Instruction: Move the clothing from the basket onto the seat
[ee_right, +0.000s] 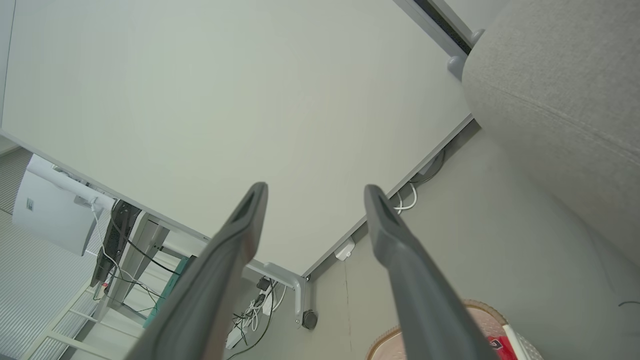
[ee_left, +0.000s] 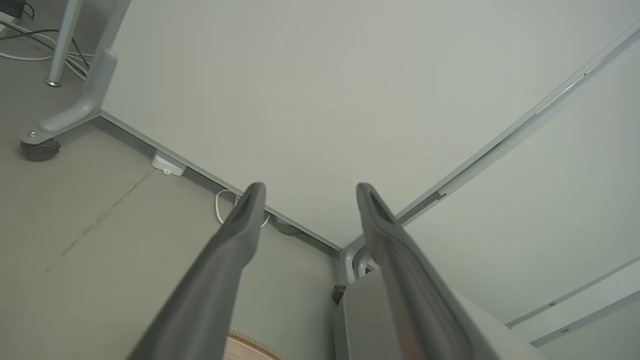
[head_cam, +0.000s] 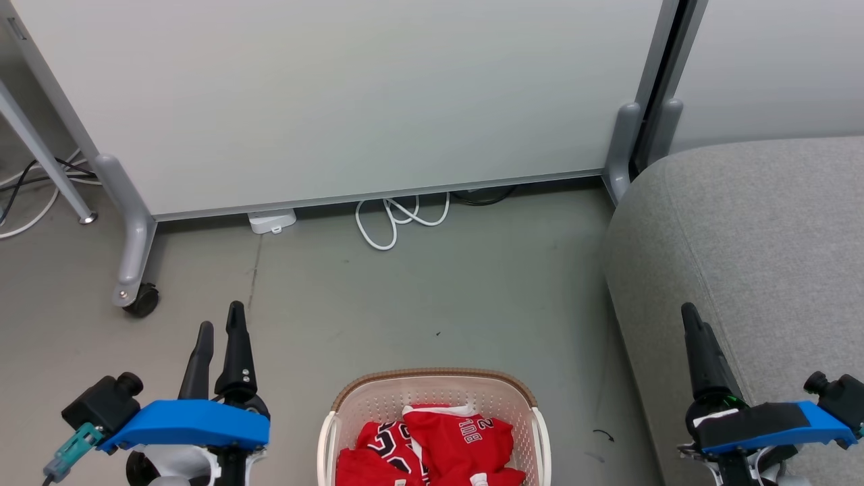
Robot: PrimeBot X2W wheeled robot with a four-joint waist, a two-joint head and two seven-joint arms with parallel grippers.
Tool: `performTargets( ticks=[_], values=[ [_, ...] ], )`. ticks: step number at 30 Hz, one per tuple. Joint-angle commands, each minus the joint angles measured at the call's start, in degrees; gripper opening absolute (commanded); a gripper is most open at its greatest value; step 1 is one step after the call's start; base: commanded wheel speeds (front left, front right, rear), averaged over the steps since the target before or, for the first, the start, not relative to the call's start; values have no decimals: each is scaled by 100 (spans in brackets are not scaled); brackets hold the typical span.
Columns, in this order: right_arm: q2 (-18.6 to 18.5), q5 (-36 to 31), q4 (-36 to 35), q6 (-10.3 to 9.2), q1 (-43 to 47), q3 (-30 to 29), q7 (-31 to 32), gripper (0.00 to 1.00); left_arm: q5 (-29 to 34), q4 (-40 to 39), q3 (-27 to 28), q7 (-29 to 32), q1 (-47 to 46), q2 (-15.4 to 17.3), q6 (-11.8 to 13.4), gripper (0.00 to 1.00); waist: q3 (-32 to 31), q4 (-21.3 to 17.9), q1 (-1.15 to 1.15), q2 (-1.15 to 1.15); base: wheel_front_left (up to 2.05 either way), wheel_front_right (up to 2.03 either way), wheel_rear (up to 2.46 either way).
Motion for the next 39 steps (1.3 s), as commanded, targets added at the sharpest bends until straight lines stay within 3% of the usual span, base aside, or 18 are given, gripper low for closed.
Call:
performTargets(
  ticks=[1, 39],
  values=[
    [-37, -190, -91, 13, -140, 27, -66, 100, 241, -83, -73, -62, -163, 61, 45, 100, 0, 3, 0, 0, 0, 0, 0],
    [-56, -2412, 69, 17, -196, 377, -667, 100, 2607, -5, -844, -661, -252, 282, 411, 100, 32, 84, 0, 0, 0, 0, 0]
  ],
)
